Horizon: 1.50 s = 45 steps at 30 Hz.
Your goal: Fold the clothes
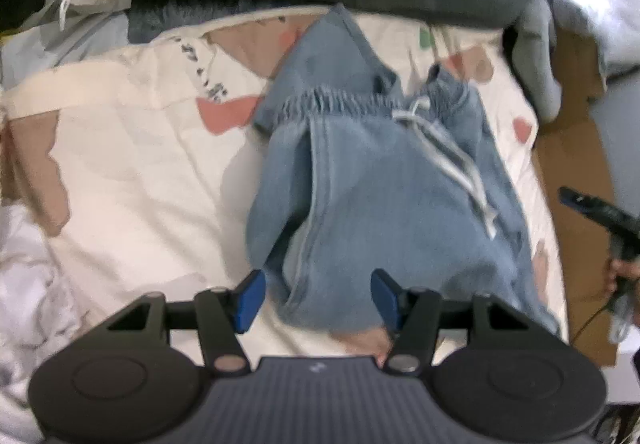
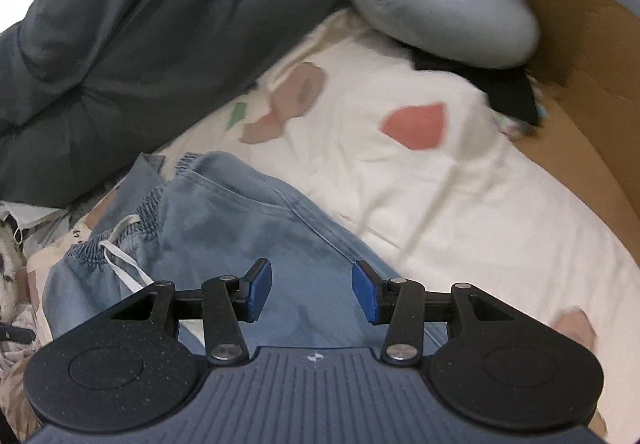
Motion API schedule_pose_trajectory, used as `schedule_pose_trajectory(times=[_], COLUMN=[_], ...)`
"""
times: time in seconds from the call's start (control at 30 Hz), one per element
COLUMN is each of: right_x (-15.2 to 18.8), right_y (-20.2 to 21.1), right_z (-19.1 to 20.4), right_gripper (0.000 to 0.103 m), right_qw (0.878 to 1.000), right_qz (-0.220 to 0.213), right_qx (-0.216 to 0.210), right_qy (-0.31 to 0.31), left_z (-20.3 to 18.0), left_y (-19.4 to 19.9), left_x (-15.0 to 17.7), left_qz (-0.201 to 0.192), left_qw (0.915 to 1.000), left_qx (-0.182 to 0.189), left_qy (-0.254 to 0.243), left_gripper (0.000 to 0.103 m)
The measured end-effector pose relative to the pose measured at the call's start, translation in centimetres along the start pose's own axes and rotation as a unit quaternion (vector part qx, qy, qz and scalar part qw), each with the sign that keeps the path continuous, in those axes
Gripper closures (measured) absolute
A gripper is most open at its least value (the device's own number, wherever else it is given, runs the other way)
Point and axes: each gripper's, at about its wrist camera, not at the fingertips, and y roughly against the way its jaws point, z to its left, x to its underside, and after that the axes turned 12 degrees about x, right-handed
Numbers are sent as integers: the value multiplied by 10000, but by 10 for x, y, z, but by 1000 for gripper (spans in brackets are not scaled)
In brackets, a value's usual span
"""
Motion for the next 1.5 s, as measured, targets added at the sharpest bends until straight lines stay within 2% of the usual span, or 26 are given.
schedule_pose_trajectory(times=[0.2,0.37,0.43,0.53,0.7,0.87,1.07,1.13,1.17,1.2,1.27,1.3,1.37,1.43,1.47,1.5], right_x=[-32,-56,-67,-82,-93,-86,-76,-73,-72,-70,-71,-72,-73,-74,-74,-74], right_y=[-42,-69,-81,-98,-124,-144,-166,-174,-178,-182,-181,-181,-180,-176,-172,-167], right_z=[29,52,60,71,89,97,106,109,111,112,113,113,114,116,118,121], right_gripper=[51,51,50,45,43,43,33,32,32,32,33,37,52,73,79,95], right_qw=[9985,9956,9948,9940,9921,9888,9824,9797,9783,9767,9741,9727,9698,9664,9637,9610], right_qz=[-92,-150,-158,-142,1,228,502,592,638,683,734,758,806,811,791,744], right_qx=[-314,-536,-593,-710,-809,-703,-569,-524,-501,-479,-547,-585,-661,-712,-726,-676], right_qy=[438,754,811,820,958,1297,1706,1841,1909,1976,2069,2114,2204,2332,2446,2575], left_z=[5,29,39,50,72,82,86,84,82,80,75,74,70,65,62,58], left_y=[-5,3,0,-11,-32,-61,-75,-76,-77,-78,-75,-72,-65,-56,-51,-46], left_x=[-17,-33,-40,-47,-50,-47,-44,-44,-44,-44,-43,-42,-40,-38,-37,-37], left_qz=[-350,-1006,-1109,-1118,-1135,-822,-721,-640,-543,-460,-486,-524,-634,-770,-833,-883], left_qw=[9987,9932,9916,9914,9897,9919,9923,9929,9930,9929,9942,9942,9938,9932,9931,9930], left_qx=[369,436,497,515,613,749,846,868,943,998,887,874,862,831,801,769], left_qy=[96,389,435,440,618,612,554,499,452,451,356,351,318,255,221,174], left_gripper=[41,41,41,41,41,41,40,48,66,74,80,85,88,90,91,92])
